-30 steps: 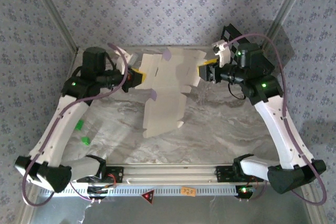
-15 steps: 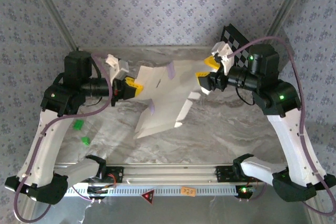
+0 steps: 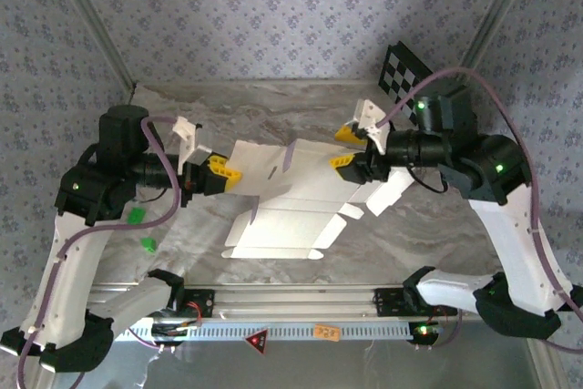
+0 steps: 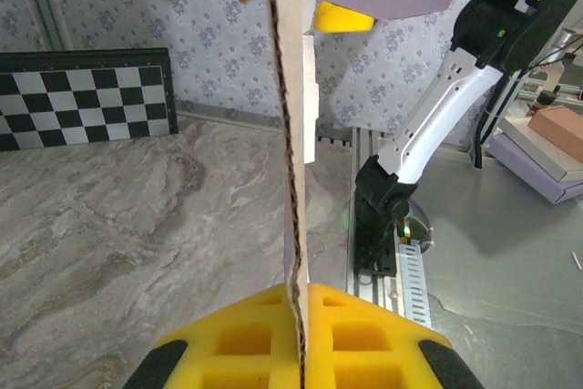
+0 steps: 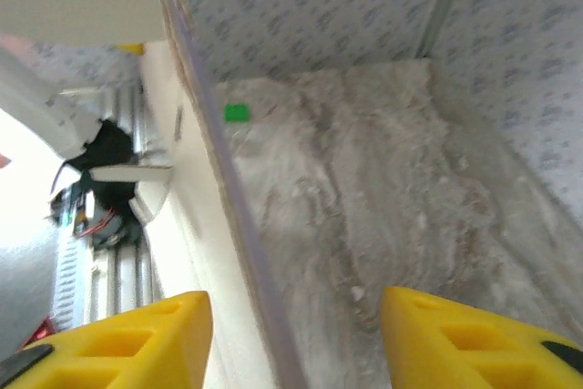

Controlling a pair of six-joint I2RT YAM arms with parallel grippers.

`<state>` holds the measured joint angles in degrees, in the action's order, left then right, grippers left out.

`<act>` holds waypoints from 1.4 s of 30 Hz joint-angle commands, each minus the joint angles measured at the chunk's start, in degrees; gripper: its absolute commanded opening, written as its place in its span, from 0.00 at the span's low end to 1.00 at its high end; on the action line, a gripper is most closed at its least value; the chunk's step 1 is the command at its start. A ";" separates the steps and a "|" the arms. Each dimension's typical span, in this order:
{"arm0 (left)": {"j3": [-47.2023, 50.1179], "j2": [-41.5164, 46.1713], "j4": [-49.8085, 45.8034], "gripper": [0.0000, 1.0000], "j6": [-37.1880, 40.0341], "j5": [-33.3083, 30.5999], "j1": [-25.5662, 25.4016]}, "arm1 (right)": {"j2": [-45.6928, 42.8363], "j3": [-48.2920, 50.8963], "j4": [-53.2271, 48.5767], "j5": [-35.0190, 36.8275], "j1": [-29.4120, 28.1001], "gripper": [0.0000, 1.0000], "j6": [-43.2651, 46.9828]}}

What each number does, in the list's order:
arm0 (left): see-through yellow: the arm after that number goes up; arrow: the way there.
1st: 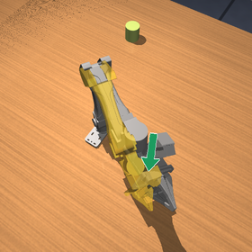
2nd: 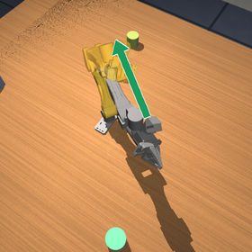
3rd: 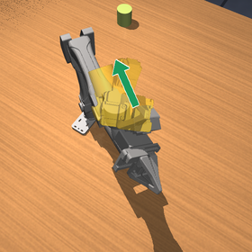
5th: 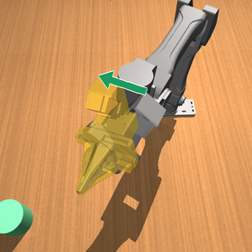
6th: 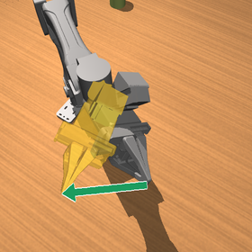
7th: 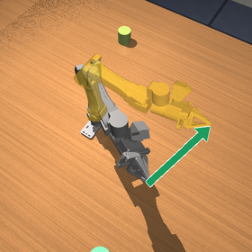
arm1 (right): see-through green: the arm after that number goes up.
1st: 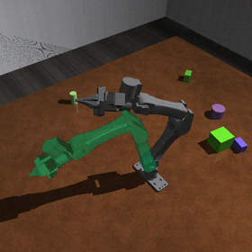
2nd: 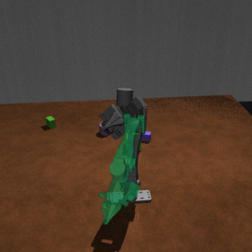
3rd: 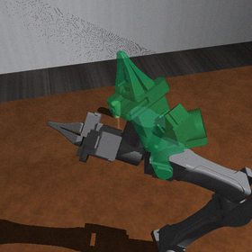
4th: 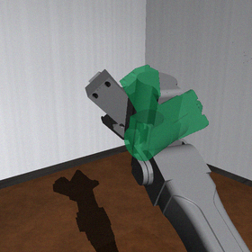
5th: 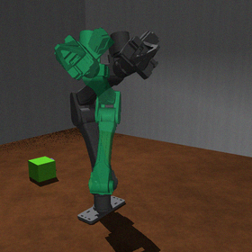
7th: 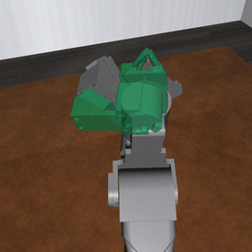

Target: Fold the paper box

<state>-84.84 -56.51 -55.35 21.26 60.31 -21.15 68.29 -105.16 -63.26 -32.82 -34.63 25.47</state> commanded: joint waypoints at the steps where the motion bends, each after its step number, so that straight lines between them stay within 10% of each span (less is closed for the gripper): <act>1: 1.13 0.95 0.93 0.00 1.57 2.42 -0.39 | 0.59 -2.53 -8.12 1.72 -2.69 0.44 2.56; 21: 7.31 4.68 8.57 0.01 -1.01 -8.52 -0.41 | 4.08 -6.54 -12.74 8.68 -8.52 0.00 -3.07; 29: 13.44 10.89 23.51 0.54 -11.15 -29.94 -0.39 | 2.96 0.40 -0.89 6.48 -5.23 0.00 -16.82; 42: 29.52 15.22 35.99 0.68 -29.26 -44.16 -0.39 | -1.96 34.98 43.69 -1.77 10.73 0.00 -58.49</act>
<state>-57.78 -40.60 -23.99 -0.89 19.35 -21.61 68.34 -75.59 -35.40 -31.70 -25.67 -19.16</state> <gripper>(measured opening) 0.682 0.076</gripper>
